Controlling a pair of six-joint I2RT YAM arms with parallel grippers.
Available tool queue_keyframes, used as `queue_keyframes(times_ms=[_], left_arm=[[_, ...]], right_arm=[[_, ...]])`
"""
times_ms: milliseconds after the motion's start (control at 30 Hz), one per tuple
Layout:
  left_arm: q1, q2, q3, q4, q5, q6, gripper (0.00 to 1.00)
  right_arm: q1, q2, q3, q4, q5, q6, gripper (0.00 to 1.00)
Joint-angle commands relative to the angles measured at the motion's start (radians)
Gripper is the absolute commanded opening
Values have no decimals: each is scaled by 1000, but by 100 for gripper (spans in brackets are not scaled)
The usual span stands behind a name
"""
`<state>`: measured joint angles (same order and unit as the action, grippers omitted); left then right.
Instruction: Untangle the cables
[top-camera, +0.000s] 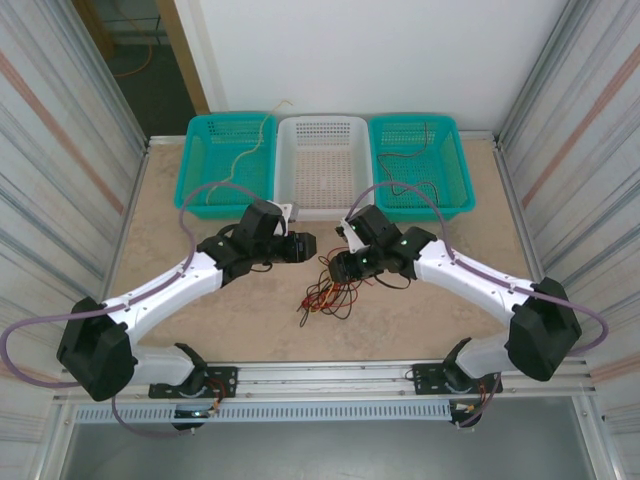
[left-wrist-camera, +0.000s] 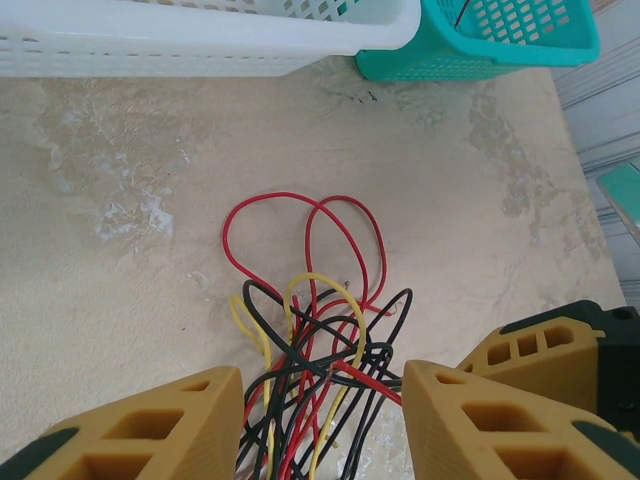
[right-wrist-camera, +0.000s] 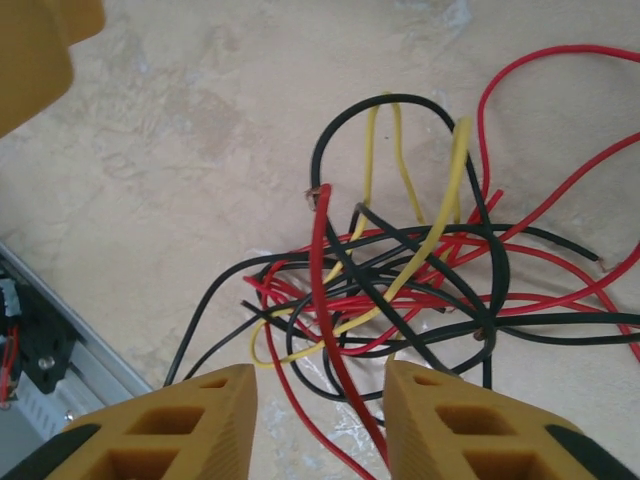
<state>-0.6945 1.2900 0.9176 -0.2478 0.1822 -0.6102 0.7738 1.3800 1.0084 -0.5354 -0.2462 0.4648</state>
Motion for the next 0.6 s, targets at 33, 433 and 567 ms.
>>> queue_keyframes(times_ms=[33, 433, 567], left_arm=[[9, -9, 9, 12, 7, -7, 46], [11, -42, -5, 30, 18, 25, 46], [12, -78, -29, 113, 51, 22, 46]], right_arm=[[-1, 22, -1, 14, 19, 16, 30], [0, -41, 44, 4, -14, 19, 0], [2, -112, 122, 3, -70, 28, 0]])
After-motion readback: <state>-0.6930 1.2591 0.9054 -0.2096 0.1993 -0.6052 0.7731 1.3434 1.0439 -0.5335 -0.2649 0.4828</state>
